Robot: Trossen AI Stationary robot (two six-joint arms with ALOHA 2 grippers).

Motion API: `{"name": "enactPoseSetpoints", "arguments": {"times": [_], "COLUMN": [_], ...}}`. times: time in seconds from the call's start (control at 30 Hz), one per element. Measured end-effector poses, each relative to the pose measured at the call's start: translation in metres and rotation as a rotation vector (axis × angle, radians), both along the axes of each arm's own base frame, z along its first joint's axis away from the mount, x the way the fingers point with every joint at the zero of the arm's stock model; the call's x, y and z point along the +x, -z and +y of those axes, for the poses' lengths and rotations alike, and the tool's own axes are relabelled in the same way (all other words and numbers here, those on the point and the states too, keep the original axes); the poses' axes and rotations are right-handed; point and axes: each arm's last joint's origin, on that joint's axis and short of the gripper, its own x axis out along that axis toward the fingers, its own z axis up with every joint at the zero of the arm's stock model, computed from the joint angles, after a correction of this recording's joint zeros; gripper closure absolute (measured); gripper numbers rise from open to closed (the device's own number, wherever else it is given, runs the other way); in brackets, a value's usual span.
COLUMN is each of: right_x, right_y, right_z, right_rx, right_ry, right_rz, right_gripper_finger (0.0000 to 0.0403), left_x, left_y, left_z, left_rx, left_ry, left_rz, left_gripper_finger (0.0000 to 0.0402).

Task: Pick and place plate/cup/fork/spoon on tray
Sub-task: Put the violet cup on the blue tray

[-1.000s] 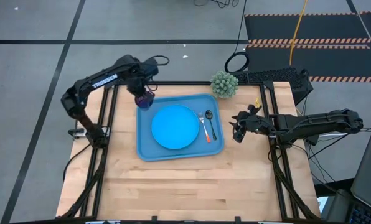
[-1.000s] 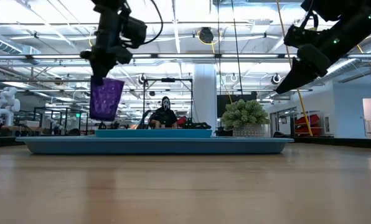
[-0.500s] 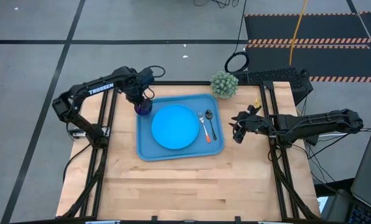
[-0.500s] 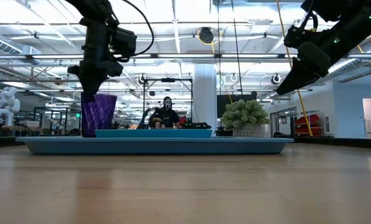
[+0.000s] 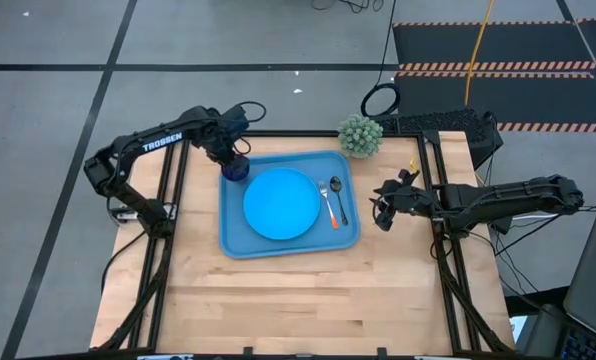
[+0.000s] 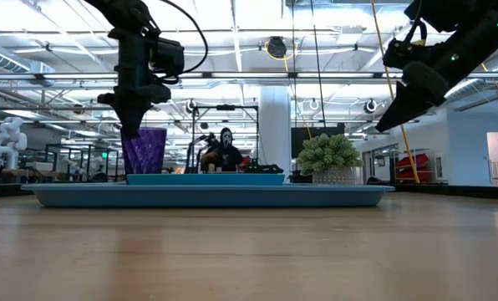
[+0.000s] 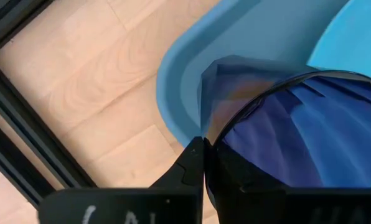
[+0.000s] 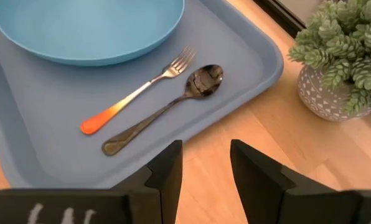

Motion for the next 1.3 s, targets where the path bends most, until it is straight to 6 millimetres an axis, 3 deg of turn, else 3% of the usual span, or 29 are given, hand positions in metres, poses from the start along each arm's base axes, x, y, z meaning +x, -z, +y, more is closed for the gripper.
{"name": "enactPoseSetpoints", "arguments": {"times": [0.37,0.63,0.87,1.3], "right_x": [0.0001,0.0007,0.0006,0.0006], "right_y": [-0.0001,-0.0008,-0.0007,-0.0007], "right_z": [0.0,0.0,0.0,0.0], "right_rx": [-0.001,-0.007,-0.007,-0.008], "right_ry": [-0.001,-0.007,-0.007,-0.007], "right_rz": [-0.001,-0.007,-0.006,-0.006], "right_gripper_finger": [0.0273,0.0273,0.0273,0.0273], "left_x": [0.002,0.0014,-0.0016,-0.0012], "left_y": [0.0,0.0004,0.0004,0.0005], "left_z": [0.0002,0.0012,0.0046,0.004], "left_rx": [0.0,0.0,0.032,0.011], "left_ry": [0.002,-0.002,-0.02,-0.019], "left_rz": [-0.02,-0.018,0.011,-0.006], "left_gripper_finger": [0.037,0.0393,0.0364,0.036]}}
